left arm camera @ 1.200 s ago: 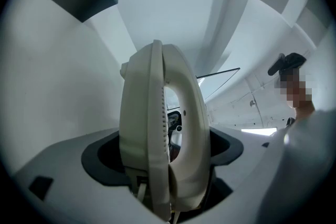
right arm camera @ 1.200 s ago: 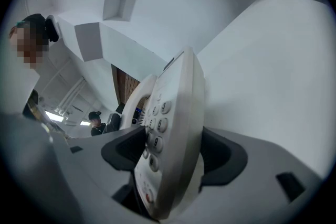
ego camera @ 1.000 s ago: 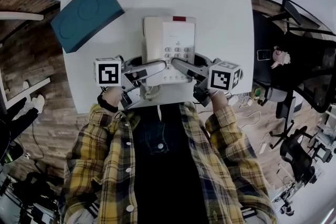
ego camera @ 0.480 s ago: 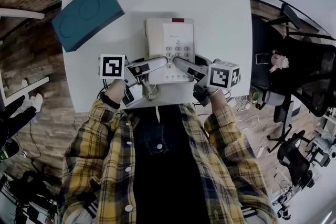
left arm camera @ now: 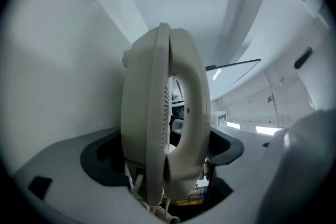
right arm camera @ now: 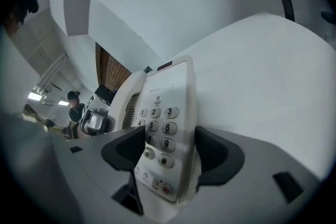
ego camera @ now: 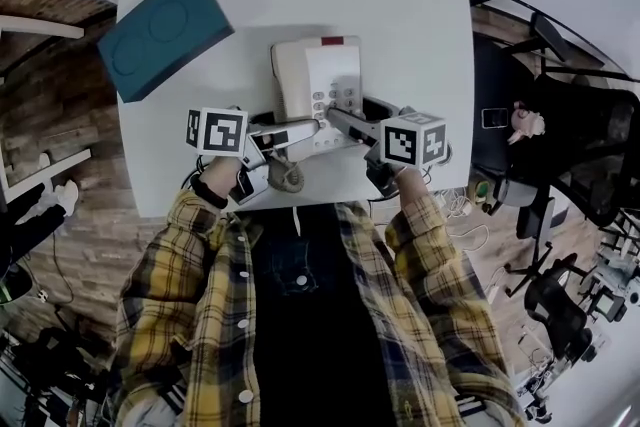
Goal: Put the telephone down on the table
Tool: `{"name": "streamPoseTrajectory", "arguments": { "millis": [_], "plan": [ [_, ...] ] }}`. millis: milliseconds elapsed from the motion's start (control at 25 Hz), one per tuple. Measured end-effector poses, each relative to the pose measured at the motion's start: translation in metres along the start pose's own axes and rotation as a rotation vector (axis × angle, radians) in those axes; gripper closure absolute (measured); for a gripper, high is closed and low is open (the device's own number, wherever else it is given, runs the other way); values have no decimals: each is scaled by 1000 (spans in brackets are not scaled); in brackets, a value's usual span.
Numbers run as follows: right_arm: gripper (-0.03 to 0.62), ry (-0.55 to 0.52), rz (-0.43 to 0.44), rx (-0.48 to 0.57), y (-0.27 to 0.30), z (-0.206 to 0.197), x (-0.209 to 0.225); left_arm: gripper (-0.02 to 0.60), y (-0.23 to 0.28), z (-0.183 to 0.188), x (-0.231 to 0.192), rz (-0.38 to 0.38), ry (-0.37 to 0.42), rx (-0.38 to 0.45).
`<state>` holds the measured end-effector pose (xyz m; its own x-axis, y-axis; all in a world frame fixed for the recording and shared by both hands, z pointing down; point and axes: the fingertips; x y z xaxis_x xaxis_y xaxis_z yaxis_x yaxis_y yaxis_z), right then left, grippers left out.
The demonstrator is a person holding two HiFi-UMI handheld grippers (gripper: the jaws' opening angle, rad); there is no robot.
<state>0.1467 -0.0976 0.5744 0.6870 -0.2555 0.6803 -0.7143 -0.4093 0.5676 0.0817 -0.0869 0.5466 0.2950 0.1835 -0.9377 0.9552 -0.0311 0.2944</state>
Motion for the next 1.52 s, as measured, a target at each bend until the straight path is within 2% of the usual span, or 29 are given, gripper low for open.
{"name": "streamPoseTrajectory", "arguments": {
  "millis": [680,1080,1240,1520],
  "plan": [
    [298,28,-13,35,2,-3,0,175,-10,-2,-9,121,-28,-16],
    [298,-8,-53,16,3,-4,3,176,-20,-2,-20,213,-40,6],
    [298,-16,-71,16,3,-3,4,178,-22,0,-22,205,-69,30],
    [298,-17,-87,13,4,-4,3,178,-23,-2,-23,231,-53,14]
  ]
}}
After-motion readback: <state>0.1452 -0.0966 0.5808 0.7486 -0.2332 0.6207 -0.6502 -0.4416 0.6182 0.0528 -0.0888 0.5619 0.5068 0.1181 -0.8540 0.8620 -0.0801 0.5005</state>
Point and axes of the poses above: the fingertips, and each gripper's own axes: y forward along the fingers, x to its right, z out of its top, and after that the axes turned 4 degrees about z, right-handed
